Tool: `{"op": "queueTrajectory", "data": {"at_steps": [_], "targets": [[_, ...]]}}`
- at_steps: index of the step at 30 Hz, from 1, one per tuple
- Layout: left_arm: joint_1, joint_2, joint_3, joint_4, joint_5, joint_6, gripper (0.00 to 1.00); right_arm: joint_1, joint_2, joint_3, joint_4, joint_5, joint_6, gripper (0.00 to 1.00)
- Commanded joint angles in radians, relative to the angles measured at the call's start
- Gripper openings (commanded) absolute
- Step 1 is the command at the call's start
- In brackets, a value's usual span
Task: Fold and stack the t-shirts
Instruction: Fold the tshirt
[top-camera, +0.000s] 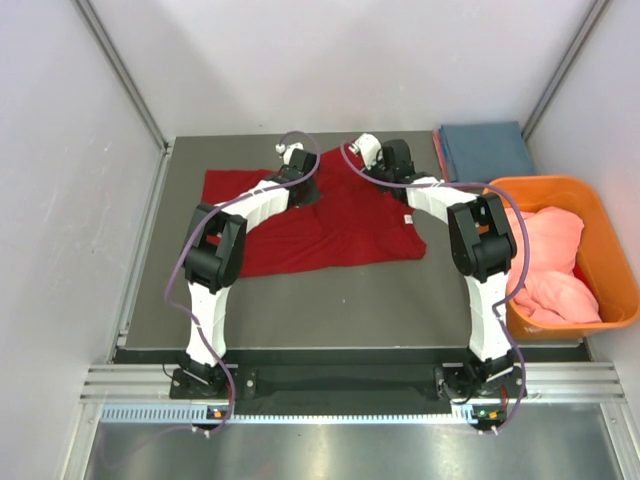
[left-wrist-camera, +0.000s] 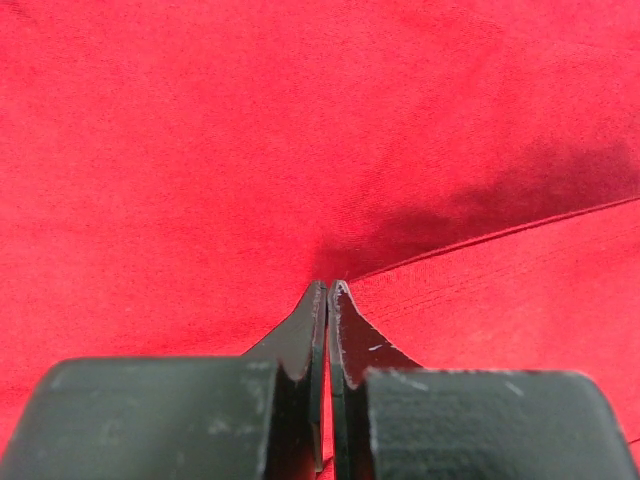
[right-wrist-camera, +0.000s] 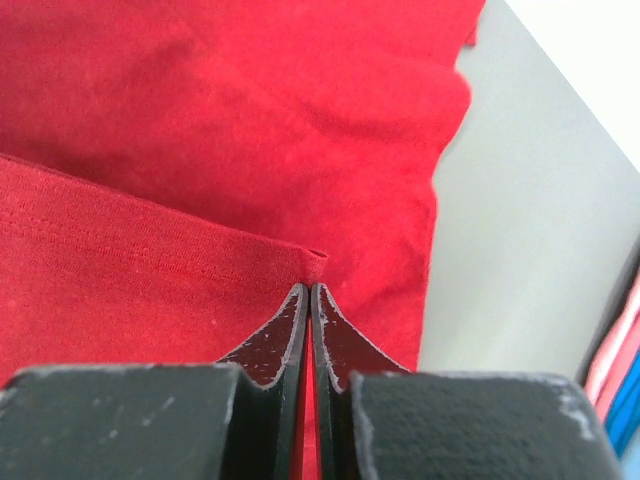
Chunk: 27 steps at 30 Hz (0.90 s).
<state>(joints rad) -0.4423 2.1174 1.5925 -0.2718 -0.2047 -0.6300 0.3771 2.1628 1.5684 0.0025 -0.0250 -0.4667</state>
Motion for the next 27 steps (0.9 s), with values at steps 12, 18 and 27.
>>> {"op": "queueTrajectory", "data": {"at_steps": [12, 18, 27], "targets": [[0.02, 0.026, 0.113, -0.038, -0.022, 0.049, 0.0, 0.002, -0.054, 0.022, 0.073, 0.1, -0.03, 0.04], [0.022, -0.02, 0.138, -0.15, -0.125, 0.035, 0.21, 0.002, -0.083, 0.151, -0.175, 0.178, 0.196, 0.28], [0.031, -0.201, 0.021, -0.282, -0.101, 0.092, 0.29, 0.002, -0.32, 0.012, -0.66, 0.15, 0.597, 0.35]]}}
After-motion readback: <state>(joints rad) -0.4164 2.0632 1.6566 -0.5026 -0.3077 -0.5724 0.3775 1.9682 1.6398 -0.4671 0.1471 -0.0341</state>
